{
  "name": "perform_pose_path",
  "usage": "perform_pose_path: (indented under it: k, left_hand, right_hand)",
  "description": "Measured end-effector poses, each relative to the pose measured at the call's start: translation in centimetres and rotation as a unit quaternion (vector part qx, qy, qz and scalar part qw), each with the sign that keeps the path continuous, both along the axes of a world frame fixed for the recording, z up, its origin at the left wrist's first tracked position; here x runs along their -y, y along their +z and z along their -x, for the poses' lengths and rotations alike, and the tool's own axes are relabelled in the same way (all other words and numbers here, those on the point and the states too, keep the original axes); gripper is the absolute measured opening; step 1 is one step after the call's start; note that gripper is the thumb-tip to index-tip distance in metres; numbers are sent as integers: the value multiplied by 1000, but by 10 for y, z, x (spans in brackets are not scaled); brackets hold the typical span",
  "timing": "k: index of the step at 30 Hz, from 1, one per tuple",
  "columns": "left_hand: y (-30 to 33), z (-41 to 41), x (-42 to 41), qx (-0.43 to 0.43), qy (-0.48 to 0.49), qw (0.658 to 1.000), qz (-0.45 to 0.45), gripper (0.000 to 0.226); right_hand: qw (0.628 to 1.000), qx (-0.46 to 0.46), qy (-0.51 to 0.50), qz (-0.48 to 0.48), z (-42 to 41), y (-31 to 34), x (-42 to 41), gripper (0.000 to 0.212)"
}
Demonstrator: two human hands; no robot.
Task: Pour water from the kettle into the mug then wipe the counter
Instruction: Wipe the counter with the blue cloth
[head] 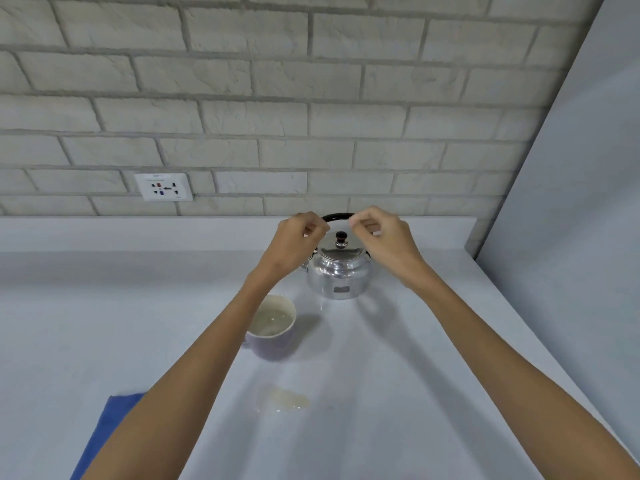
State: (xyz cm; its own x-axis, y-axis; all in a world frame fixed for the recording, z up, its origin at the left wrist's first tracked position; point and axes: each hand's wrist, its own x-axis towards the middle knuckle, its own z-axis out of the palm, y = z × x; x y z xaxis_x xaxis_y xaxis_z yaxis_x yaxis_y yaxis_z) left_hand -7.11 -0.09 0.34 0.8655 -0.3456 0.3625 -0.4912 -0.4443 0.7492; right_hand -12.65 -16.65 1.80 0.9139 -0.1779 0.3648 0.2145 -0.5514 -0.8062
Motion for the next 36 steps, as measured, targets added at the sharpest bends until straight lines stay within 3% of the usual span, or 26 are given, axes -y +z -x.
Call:
perform_pose_path:
  k: [12,25,32,36]
  left_hand:
    - [-15,143,-99,-4,54,998,9,16]
    - [-110,210,-217,-126,185,971,-77,7]
    - [-146,232,-236,-183,249,902,-300,55]
    - [-154,238,-248,-183,326,867,-330,71]
  right_hand:
    - [994,-57,75,-47,123,-46,-102,6]
    - [965,-209,154,-44,116,-140,-228,14]
    - [945,-285,156,26,79,-157,-276,46]
    - [935,-307,162,74,65,-157,-290,50]
